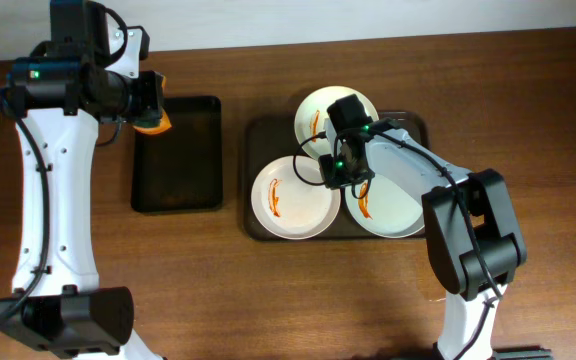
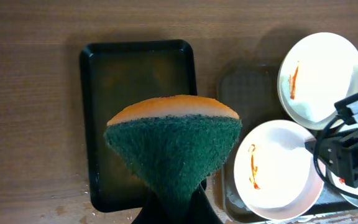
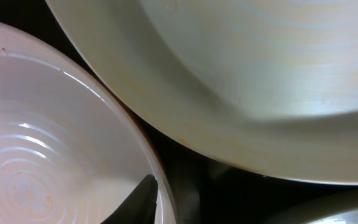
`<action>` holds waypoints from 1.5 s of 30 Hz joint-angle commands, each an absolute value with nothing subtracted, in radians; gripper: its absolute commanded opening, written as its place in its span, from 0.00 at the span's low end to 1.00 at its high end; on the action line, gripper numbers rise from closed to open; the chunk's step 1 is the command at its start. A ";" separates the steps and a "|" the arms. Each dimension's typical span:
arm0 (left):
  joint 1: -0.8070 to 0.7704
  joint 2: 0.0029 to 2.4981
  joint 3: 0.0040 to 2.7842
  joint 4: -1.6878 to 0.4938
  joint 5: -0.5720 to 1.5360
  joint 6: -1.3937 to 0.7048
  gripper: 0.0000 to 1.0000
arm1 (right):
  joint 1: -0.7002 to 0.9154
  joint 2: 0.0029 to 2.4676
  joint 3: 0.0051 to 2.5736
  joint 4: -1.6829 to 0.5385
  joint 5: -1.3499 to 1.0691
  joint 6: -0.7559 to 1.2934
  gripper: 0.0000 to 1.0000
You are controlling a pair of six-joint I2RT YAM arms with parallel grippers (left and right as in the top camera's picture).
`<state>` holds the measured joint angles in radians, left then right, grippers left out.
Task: Clean dirty plates on tray and stack at the side
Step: 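Reach the right gripper to the top plate and grip its rim, then scrub the lower-left plate with the sponge in the left gripper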
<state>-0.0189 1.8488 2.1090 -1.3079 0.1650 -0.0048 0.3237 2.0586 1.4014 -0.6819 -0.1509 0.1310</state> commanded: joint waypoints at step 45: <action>-0.467 1.951 1.244 -0.340 0.299 -0.572 0.34 | 0.334 2.070 1.390 -0.672 -0.191 0.128 0.10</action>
<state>-0.4625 1.9396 1.2484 -0.3462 0.2825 -0.5705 0.3244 2.0583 1.4014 -0.6727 -0.2016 0.1295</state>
